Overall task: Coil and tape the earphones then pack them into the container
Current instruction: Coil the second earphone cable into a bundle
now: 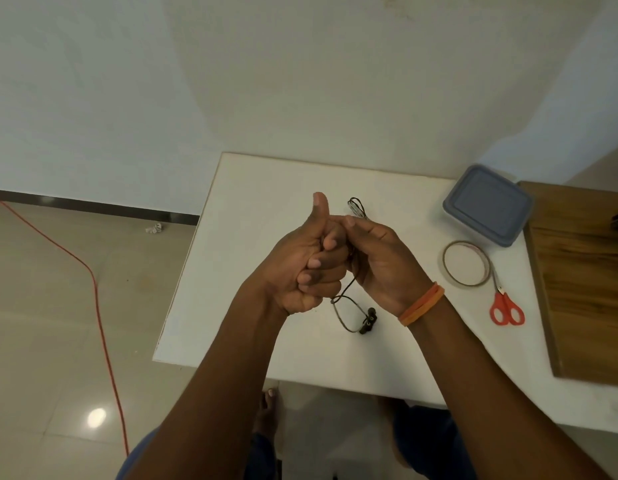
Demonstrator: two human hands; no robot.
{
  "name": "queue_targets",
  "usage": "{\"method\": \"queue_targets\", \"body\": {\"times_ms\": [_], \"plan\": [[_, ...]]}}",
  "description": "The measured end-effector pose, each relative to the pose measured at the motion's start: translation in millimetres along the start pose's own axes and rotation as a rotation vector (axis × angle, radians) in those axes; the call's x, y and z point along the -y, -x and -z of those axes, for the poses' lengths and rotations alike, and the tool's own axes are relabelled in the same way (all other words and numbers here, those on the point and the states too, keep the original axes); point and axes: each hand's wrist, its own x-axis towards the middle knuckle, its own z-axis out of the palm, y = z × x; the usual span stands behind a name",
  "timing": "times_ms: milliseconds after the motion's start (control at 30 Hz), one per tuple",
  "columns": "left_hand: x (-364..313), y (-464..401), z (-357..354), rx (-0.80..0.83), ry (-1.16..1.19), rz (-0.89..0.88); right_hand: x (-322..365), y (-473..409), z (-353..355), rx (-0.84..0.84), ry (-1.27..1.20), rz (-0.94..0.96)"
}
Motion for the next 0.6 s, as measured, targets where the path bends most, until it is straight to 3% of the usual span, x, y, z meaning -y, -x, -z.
{"method": "queue_targets", "body": {"times_ms": [133,367,500,600], "plan": [[-1,-2,2,0.078,0.164,-0.070,-7,0,-1,-0.085,0.085,-0.039],[4,-9,-9,-0.296,0.181,-0.358,-16,0,-12,-0.131,0.340,0.028],[4,-11,-12,-0.298,0.183,-0.389,-18,-3,-9,-0.065,0.390,-0.049],[1,-9,-11,-0.281,0.203,-0.437,-17,-4,-5,-0.025,0.285,-0.115]]}}
